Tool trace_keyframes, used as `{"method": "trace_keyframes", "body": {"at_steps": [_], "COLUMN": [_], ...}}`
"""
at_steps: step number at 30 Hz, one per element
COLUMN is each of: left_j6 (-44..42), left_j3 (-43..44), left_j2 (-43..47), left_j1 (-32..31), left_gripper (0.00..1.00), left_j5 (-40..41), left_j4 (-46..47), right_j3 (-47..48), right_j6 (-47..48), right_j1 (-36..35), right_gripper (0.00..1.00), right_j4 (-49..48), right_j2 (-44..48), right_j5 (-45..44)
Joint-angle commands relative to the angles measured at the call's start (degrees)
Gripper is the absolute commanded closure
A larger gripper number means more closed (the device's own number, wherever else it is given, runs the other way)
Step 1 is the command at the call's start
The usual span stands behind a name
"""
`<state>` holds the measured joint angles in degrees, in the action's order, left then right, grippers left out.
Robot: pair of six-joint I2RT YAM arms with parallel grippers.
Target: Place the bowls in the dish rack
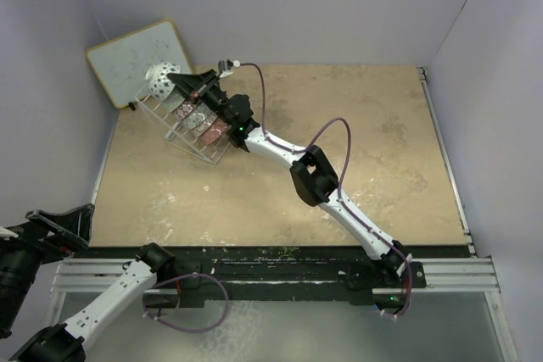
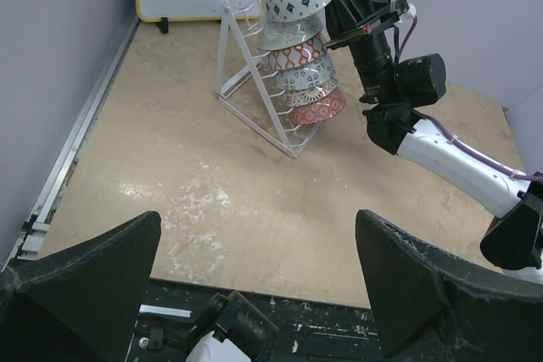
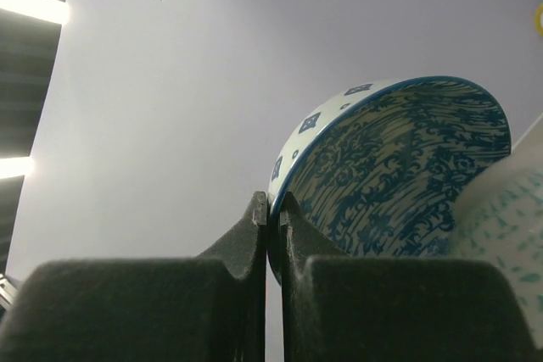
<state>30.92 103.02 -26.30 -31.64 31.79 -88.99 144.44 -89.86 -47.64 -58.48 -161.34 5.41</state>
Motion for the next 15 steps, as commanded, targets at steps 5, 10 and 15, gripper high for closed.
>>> {"method": "trace_keyframes", "body": {"at_steps": [5,10,15], "left_j6": [0.0,0.0,0.1], "left_j3": [0.5,0.4,0.3], "left_j2": [-1.1,-0.7,-0.5], "left_j1": [-0.4,-0.4,-0.4], "left_gripper": [0.01,0.01,0.01], "left_j5": [0.6,0.7,0.6], "left_j4": [0.3,0.3,0.3], "right_j3": [4.5,5.1,5.3], "right_j6": [-1.0,-1.4,-0.5], "right_j1": [-0.3,-0.3,-0.4], "right_gripper": [1.0,1.0,0.98], "right_j4": [-0.7,0.7,2.9], "right_j2": [0.4,-0.4,0.0], "right_j5": [-2.5,-2.9,-3.3]}}
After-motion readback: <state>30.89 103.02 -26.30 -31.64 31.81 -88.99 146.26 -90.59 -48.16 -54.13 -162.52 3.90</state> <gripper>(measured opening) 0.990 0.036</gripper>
